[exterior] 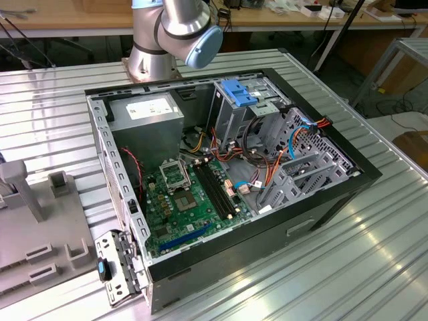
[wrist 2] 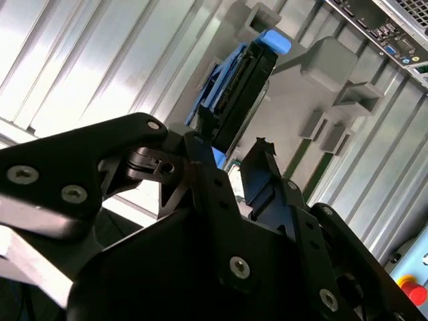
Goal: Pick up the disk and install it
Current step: 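Pick up the disk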
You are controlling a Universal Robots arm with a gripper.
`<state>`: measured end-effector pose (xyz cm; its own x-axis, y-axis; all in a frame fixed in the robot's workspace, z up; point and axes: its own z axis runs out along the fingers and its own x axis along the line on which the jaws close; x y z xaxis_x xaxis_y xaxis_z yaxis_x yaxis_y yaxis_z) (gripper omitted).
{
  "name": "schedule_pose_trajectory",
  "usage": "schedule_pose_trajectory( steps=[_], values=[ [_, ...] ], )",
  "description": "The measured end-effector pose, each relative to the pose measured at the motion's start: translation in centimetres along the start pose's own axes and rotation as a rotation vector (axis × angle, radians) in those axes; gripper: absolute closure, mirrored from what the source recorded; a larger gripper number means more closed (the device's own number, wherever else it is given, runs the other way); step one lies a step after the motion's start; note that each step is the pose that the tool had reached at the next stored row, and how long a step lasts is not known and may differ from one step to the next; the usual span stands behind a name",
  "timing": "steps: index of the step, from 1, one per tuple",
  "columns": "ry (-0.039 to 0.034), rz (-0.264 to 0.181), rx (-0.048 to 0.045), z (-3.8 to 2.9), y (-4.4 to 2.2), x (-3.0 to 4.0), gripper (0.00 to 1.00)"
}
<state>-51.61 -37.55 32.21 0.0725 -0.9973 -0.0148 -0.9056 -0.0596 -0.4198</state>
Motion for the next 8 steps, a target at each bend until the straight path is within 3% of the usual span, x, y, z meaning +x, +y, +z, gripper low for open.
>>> schedule_pose_trajectory(
  steps=[3, 4, 6, 7, 8],
  values=[
    [0.0043, 0.01, -0.0055, -0.21, -0.12, -0.03, 0.55],
    [0.0038, 0.017, -0.0144, -0.37, -0.19, -0.05, 0.55],
    [-0.0038, 0.023, -0.0605, -0.4, -0.2, -0.04, 0.55],
    [-0.0063, 0.025, -0.0794, -0.39, -0.2, -0.04, 0.55],
    [-0.0095, 0.028, -0.1111, -0.39, -0.2, -0.04, 0.55]
  ],
)
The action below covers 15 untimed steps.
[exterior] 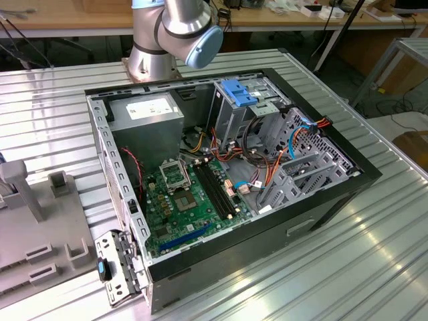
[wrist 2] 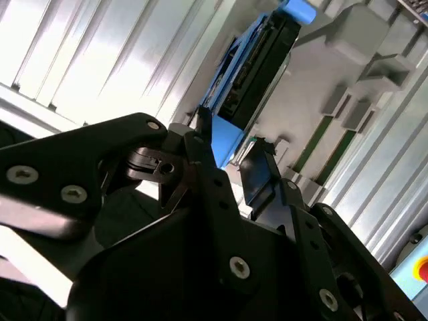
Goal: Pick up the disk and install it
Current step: 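Pick up the disk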
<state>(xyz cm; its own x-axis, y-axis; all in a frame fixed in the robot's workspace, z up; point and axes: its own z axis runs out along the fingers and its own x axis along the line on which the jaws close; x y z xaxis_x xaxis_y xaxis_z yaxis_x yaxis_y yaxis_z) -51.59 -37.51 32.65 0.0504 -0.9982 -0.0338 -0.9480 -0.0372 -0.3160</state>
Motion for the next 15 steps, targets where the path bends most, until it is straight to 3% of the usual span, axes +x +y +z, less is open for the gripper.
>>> schedule_pose_trajectory(
  steps=[2, 3, 5, 6, 7, 8, 12, 13, 14, 15],
  values=[
    [-0.003, 0.002, -0.0291, 0.0, -0.02, 0.0, 0.55],
    [-0.0047, 0.004, -0.0495, 0.02, -0.1, 0.0, 0.55],
    [-0.0066, 0.007, -0.0995, 0.02, -0.51, 0.02, 0.55],
    [-0.0071, 0.007, -0.1138, 0.06, -0.7, 0.03, 0.55],
    [-0.0077, 0.008, -0.1371, 0.17, -1.04, 0.04, 0.55],
    [-0.0079, 0.009, -0.1523, 0.24, -1.29, 0.06, 0.55],
    [-0.0091, 0.011, -0.184, 0.39, -1.77, 0.08, 0.55],
    [-0.0098, 0.012, -0.2023, 0.47, -2.12, 0.1, 0.54],
    [-0.0105, 0.013, -0.225, 0.63, -2.63, 0.13, 0.42],
    [-0.0108, 0.013, -0.2301, 0.71, -2.83, 0.14, 0.42]
  ],
)
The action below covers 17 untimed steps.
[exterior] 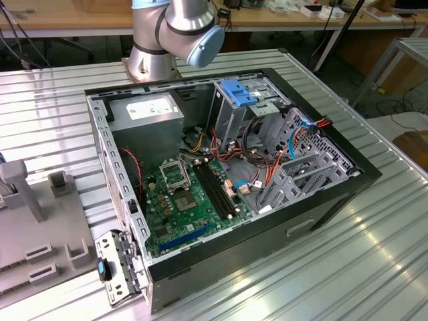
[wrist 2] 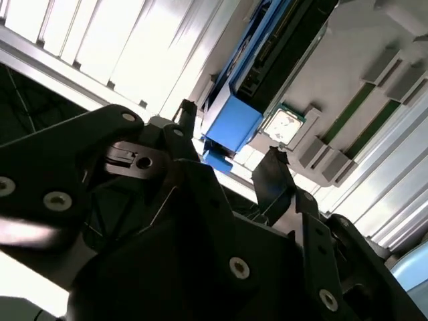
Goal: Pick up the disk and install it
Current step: 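Pick up the disk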
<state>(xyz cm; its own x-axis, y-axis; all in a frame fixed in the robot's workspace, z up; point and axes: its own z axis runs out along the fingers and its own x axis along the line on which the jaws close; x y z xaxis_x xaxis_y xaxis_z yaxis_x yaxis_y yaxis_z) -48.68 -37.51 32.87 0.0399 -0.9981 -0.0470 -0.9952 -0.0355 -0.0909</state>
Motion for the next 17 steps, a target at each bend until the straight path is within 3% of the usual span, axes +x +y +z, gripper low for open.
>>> schedule_pose_trajectory(
  steps=[3, 6, 9, 15, 17],
  values=[
    [-0.0004, 0.0, -0.0035, 0.18, -1.0, 0.04, 0.3],
    [-0.0008, 0.0, -0.0046, 0.44, -1.36, 0.05, 0.3],
    [-0.0017, 0.002, -0.0306, 0.86, -1.33, 0.07, 0.3],
    [-0.0029, 0.003, -0.0631, 1.94, -1.45, -0.32, 0.3],
    [-0.0028, 0.004, -0.0632, 1.94, -1.45, -0.32, 0.3]
  ],
)
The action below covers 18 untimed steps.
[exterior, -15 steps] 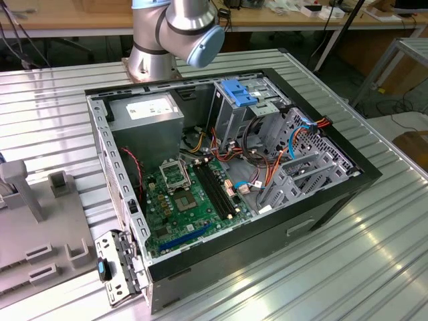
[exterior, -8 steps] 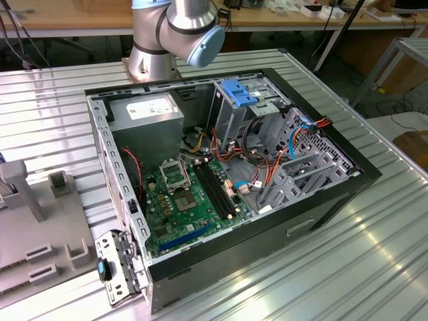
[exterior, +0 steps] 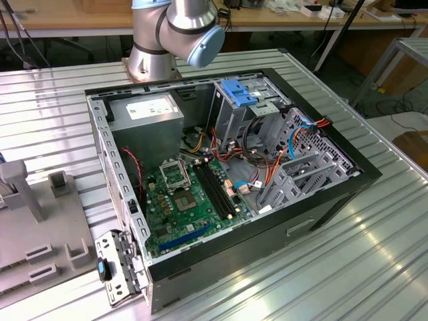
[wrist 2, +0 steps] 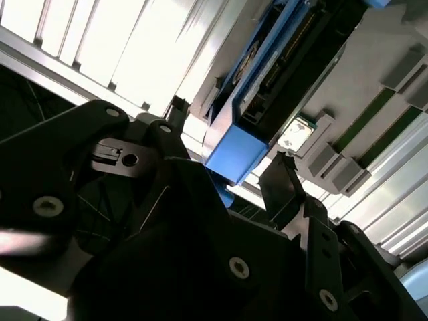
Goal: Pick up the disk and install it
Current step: 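Pick up the disk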
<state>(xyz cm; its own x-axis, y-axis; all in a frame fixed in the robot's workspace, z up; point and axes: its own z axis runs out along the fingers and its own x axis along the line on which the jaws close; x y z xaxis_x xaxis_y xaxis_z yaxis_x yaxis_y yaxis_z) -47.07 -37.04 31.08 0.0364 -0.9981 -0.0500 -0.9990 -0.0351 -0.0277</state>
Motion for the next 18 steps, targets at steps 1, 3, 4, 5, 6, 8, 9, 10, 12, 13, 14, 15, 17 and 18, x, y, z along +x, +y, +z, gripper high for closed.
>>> schedule_pose_trajectory(
  steps=[1, 3, 4, 5, 6, 8, 9, 10, 12, 13, 14, 15, 17, 18],
  values=[
    [0.0, 0.0, 0.0, 0.0, 0.0, 0.0, 0.3],
    [0.0, 0.0, 0.0, 0.0, 0.0, 0.0, 0.31],
    [0.0, 0.0, -0.0001, 0.0, 0.0, 0.0, 0.31],
    [0.0, 0.0, 0.0, 0.0, 0.0, 0.0, 0.5],
    [0.0001, 0.0, -0.0001, -0.01, -0.01, 0.0, 0.56],
    [0.0, 0.0, -0.0001, -0.01, -0.02, -0.01, 0.63],
    [0.0, 0.0, 0.0, 0.0, -0.04, -0.01, 0.63],
    [0.0001, 0.001, -0.0001, 0.0, -0.04, 0.0, 0.63],
    [0.0002, 0.001, 0.0, 0.0, -0.05, 0.0, 0.63],
    [0.0002, 0.001, 0.0, 0.0, -0.05, 0.0, 0.63],
    [0.0002, 0.001, 0.0, 0.0, -0.05, 0.0, 0.63],
    [0.0002, 0.001, -0.0001, 0.0, -0.05, 0.0, 0.63],
    [0.0003, 0.002, 0.0, 0.0, -0.05, 0.0, 0.63],
    [0.0005, 0.007, 0.0001, 0.01, -0.05, 0.0, 0.63]
  ],
)
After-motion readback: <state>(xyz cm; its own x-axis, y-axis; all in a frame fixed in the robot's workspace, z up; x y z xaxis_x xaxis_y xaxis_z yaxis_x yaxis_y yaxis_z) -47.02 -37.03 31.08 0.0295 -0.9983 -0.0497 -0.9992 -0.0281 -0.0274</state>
